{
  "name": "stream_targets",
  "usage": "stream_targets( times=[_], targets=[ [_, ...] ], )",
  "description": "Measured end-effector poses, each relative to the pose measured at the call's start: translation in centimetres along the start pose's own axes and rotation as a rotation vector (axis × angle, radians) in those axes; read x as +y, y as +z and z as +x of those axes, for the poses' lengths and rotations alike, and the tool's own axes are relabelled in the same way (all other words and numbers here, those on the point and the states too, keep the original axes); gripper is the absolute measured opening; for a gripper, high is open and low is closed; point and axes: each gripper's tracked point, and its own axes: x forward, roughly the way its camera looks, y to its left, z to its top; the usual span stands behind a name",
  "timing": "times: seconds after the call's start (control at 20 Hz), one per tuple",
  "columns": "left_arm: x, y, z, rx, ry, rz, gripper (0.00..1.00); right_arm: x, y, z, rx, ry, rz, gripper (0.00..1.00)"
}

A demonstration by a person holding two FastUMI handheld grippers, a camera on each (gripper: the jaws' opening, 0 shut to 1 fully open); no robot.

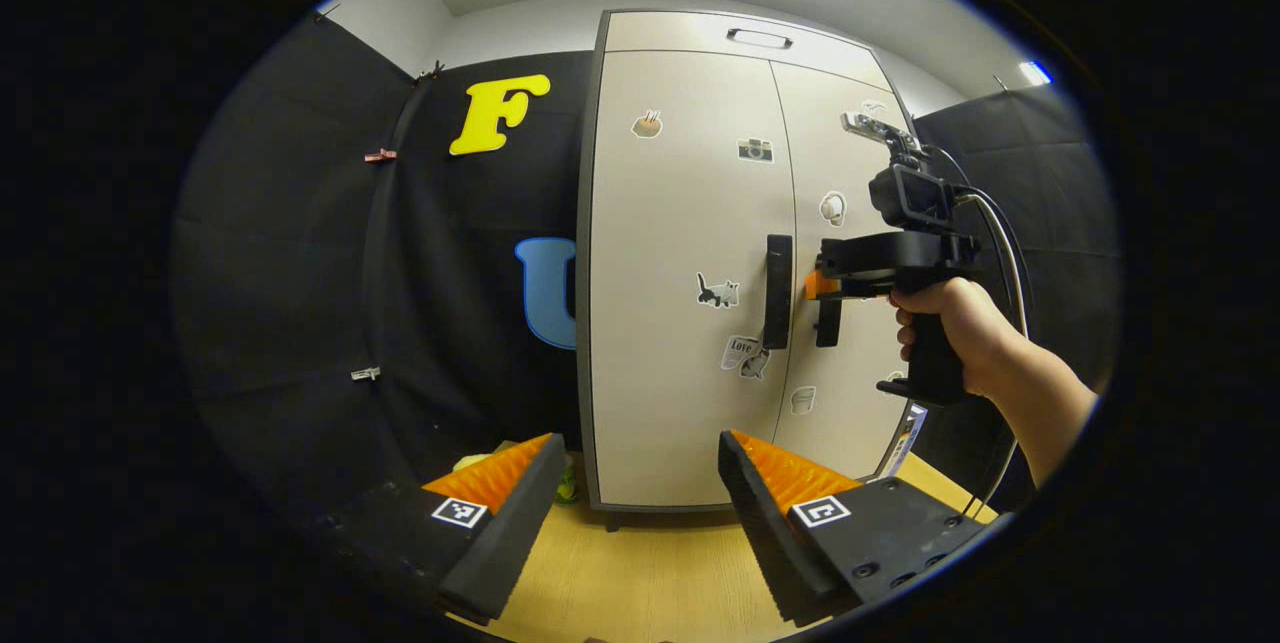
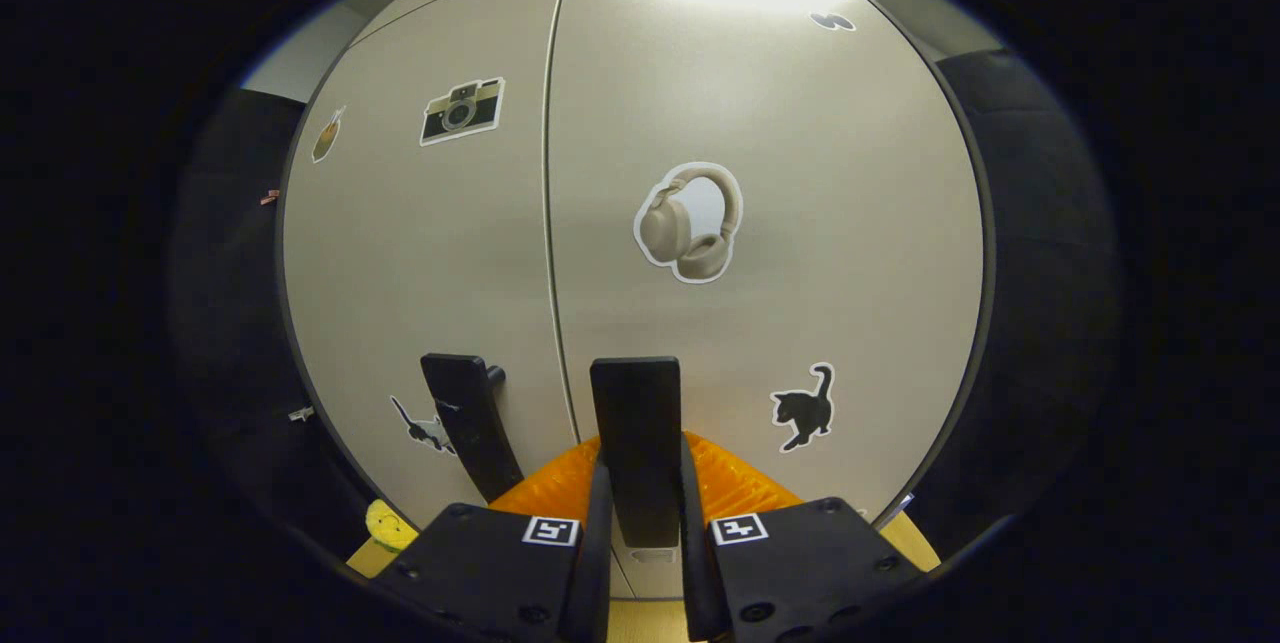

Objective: Open the right door of the double-door shoe cabinet with the right hand, and open the left door with the left hand.

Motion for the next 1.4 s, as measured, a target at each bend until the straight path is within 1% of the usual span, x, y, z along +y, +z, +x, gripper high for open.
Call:
stream_targets(
  times=[0.05, 0.1, 0.15, 0.2, 0.3, 0.4, 0.55, 0.7, 0.85, 1.05, 1.15, 1.25, 1.35, 1.4],
  targets=[
    [-0.1, 0.1, -0.1, -0.001, -0.006, -0.001, 0.95, -0.1, -0.1, 0.0, 0.004, 0.007, -0.001, 0.33],
    [-0.1, 0.1, -0.3, -0.001, -0.006, -0.001, 0.95, 0.0, -0.1, -0.1, 0.001, 0.013, -0.011, 0.29],
    [0.0, 0.3, -0.4, -0.003, -0.004, -0.003, 0.95, -0.1, -0.1, -0.2, -0.001, 0.021, -0.014, 0.29],
    [0.0, 0.5, -0.5, -0.009, -0.004, -0.007, 0.95, 0.0, -0.1, -0.5, -0.007, 0.036, -0.001, 0.23],
    [-0.1, 1.0, -0.8, -0.026, -0.012, -0.013, 0.95, -0.2, -0.2, -0.9, -0.005, 0.078, 0.022, 0.23],
    [-0.5, 1.2, -1.1, -0.034, -0.029, -0.012, 0.95, -0.2, -0.3, -2.1, 0.0, 0.106, 0.03, 0.18],
    [-1.1, 1.2, -1.4, -0.038, -0.052, -0.004, 0.95, -0.7, -0.5, -3.9, 0.002, 0.117, 0.031, 0.19],
    [-1.9, 1.4, -1.7, -0.038, -0.088, -0.003, 0.95, -1.9, -0.5, -5.7, -0.025, 0.091, -0.004, 0.18],
    [-1.9, 2.3, -2.0, -0.056, -0.106, 0.002, 0.95, -2.9, -0.5, -7.2, -0.033, 0.067, -0.003, 0.18],
    [-1.8, 2.3, -2.4, -0.028, -0.142, -0.068, 0.95, -4.4, -0.3, -8.6, -0.057, 0.013, 0.007, 0.18],
    [-2.0, 2.0, -2.9, -0.011, -0.165, -0.084, 0.95, -5.2, -0.4, -9.3, -0.056, -0.014, 0.001, 0.18],
    [-2.9, 2.0, -3.1, -0.003, -0.206, -0.059, 0.95, -6.1, -0.3, -10.0, -0.056, -0.029, -0.002, 0.17],
    [-3.2, 2.9, -3.6, -0.026, -0.186, -0.028, 0.95, -6.9, -0.4, -10.6, -0.047, -0.029, -0.007, 0.18],
    [-3.7, 3.0, -3.8, -0.033, -0.175, -0.028, 0.95, -7.3, -0.4, -10.8, -0.041, -0.022, -0.01, 0.18]
  ],
)
